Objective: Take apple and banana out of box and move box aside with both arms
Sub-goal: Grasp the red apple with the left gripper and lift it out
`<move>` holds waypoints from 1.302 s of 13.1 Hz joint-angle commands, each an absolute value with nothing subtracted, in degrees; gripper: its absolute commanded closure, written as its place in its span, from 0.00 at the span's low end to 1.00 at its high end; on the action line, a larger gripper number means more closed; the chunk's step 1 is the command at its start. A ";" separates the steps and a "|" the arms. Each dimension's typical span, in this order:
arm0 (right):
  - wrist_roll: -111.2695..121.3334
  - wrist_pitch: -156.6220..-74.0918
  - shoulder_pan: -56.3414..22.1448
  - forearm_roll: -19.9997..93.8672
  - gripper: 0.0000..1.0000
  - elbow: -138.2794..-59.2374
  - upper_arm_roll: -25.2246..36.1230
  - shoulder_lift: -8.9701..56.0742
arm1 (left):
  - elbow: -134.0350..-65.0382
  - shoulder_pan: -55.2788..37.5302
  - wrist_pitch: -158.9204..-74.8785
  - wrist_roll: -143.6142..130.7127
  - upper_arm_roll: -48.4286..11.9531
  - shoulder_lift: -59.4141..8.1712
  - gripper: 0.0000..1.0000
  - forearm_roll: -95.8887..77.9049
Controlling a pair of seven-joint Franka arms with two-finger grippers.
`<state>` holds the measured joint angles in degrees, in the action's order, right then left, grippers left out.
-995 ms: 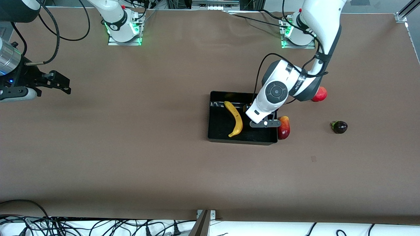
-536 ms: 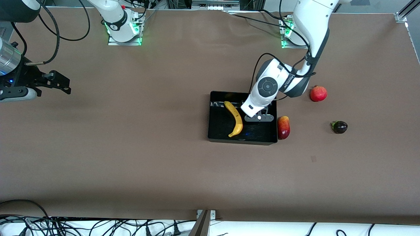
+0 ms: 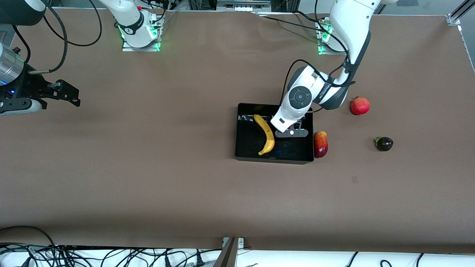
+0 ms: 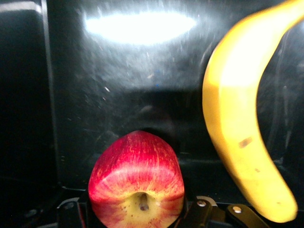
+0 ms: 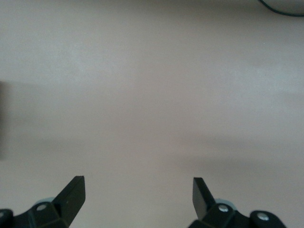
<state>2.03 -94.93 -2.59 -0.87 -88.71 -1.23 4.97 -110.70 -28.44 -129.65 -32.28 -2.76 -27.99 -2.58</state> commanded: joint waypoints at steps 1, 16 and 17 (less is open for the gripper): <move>1.41 -94.04 -2.37 -0.79 0.00 -87.98 -1.49 5.10 | -104.70 -25.68 -116.07 -31.82 -2.46 -22.77 0.84 -2.37; 1.41 -93.96 -2.37 -0.79 0.00 -87.98 -1.49 5.19 | -133.85 -6.24 -132.69 -2.03 -3.08 -12.65 0.87 1.85; 1.41 -93.96 -2.37 -0.79 0.00 -87.98 -1.49 5.10 | -134.55 -6.24 -134.72 -1.93 -3.08 -13.44 0.85 1.85</move>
